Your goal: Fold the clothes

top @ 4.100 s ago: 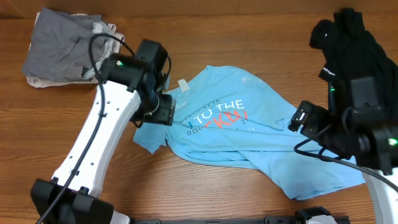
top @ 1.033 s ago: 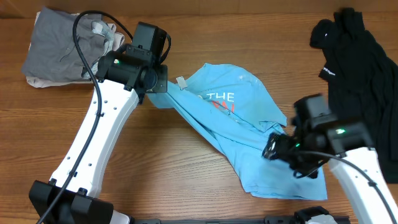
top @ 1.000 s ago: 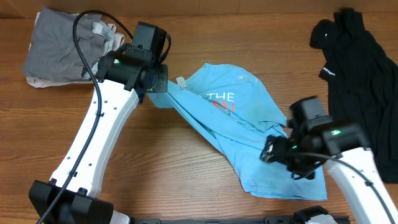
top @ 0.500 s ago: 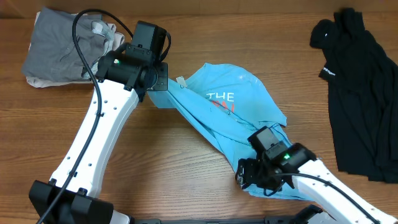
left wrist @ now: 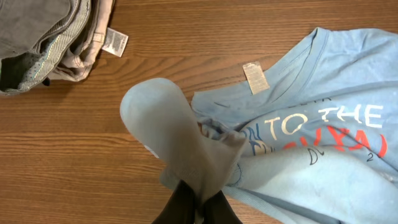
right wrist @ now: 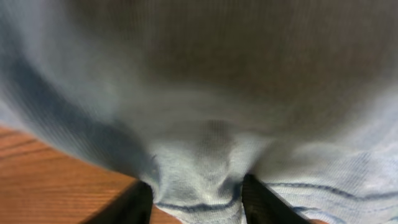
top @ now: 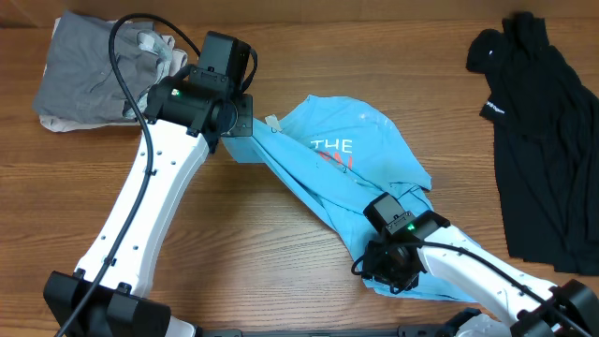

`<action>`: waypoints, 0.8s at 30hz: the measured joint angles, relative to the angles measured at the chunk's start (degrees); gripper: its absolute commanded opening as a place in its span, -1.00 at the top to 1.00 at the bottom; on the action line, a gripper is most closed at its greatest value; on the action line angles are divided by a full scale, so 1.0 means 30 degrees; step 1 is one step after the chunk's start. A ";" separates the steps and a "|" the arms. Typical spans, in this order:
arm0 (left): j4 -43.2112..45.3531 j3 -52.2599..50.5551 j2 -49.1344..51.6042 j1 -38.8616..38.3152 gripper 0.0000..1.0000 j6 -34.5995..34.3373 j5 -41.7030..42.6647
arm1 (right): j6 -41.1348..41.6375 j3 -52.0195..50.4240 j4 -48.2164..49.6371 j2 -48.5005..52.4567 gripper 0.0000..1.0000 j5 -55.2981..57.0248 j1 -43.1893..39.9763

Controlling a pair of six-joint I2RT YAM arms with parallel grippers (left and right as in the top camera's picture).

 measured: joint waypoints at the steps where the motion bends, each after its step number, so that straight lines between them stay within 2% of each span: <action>1: 0.0000 0.0000 0.0000 0.0000 0.92 0.0000 0.0000 | 0.0124 0.0000 0.0000 0.0036 0.70 0.0007 0.0000; 2: 0.0007 0.0000 0.0000 0.0000 0.91 0.0000 0.0000 | 0.0248 -0.0007 0.0000 0.0095 0.92 0.0022 0.0000; 6: -0.0044 0.0000 0.0000 0.0000 0.92 0.0022 -0.0102 | 0.0780 0.0058 -0.0153 0.0175 0.92 0.0073 -0.0044; 9: -0.0211 0.0044 0.0000 0.0029 0.91 0.0066 -0.0204 | 0.0787 0.0758 -0.2069 0.0058 0.92 0.0226 -0.0525; 13: -0.0583 0.0401 -0.0029 0.0277 0.92 0.0073 -0.0328 | 0.0124 0.3716 -0.5384 -0.1115 0.92 0.0597 -0.1931; 18: -0.0911 0.0605 -0.0823 0.1049 0.92 0.0525 -0.0619 | -0.2062 0.8400 -0.9282 -0.3038 0.92 0.1035 -0.4605; 24: -0.1137 0.0634 -0.3483 0.1384 0.92 0.0699 -0.1056 | -0.4605 1.2662 -1.3172 -0.4575 0.92 0.1668 -0.7526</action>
